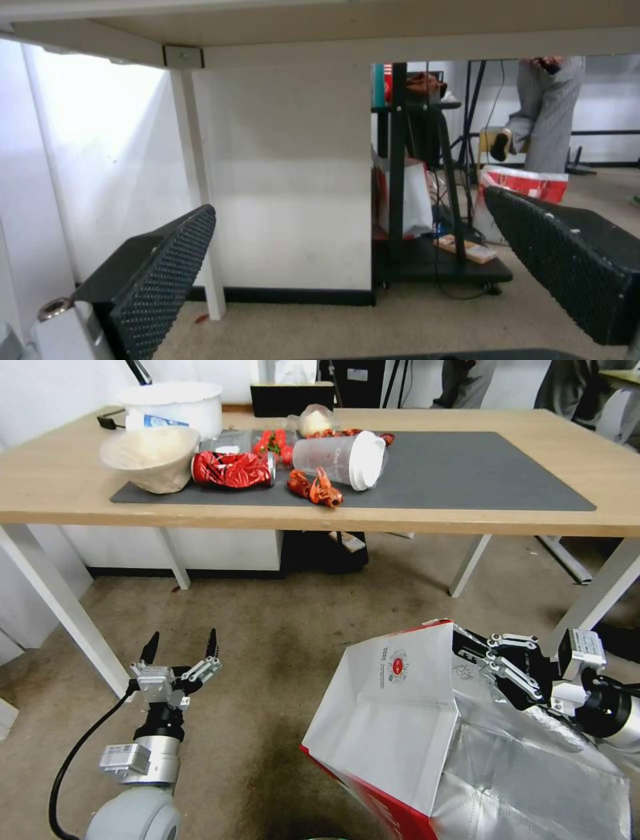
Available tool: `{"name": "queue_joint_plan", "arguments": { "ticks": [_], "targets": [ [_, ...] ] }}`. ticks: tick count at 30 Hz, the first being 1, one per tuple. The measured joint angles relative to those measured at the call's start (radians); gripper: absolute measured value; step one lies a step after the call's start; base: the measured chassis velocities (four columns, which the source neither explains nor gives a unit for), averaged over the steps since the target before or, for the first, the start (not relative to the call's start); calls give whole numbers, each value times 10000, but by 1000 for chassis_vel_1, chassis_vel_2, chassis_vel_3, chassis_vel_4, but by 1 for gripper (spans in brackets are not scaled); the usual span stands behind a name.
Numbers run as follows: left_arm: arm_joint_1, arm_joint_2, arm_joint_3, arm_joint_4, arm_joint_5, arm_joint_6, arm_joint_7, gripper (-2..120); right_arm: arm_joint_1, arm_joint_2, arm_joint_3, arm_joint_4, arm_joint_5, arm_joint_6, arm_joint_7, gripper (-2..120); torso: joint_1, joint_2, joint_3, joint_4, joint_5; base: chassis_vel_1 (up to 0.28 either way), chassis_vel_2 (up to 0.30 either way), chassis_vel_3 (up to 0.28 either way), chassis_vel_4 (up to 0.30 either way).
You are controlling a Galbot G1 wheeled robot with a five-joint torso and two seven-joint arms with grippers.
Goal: Pick up the food delivery bag from the floor and place it on the table.
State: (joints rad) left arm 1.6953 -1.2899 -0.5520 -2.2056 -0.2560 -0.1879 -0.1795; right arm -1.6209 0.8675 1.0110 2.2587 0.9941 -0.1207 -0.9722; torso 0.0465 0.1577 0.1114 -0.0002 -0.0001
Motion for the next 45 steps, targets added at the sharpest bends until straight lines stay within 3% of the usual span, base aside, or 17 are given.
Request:
{"name": "queue_joint_plan", "arguments": {
  "ticks": [36,45],
  "targets": [
    [102,8,63,-236,24,61,30,100,-104,69,110,85,-43,60,58,0,361,1488,1128,0,0,0,0,0,0],
    [123,10,73,-277,41,65,36,100,-122,112,110,85,-77,77,58,0,441,1738,1301,0,1,0,0,0,0]
  ]
}}
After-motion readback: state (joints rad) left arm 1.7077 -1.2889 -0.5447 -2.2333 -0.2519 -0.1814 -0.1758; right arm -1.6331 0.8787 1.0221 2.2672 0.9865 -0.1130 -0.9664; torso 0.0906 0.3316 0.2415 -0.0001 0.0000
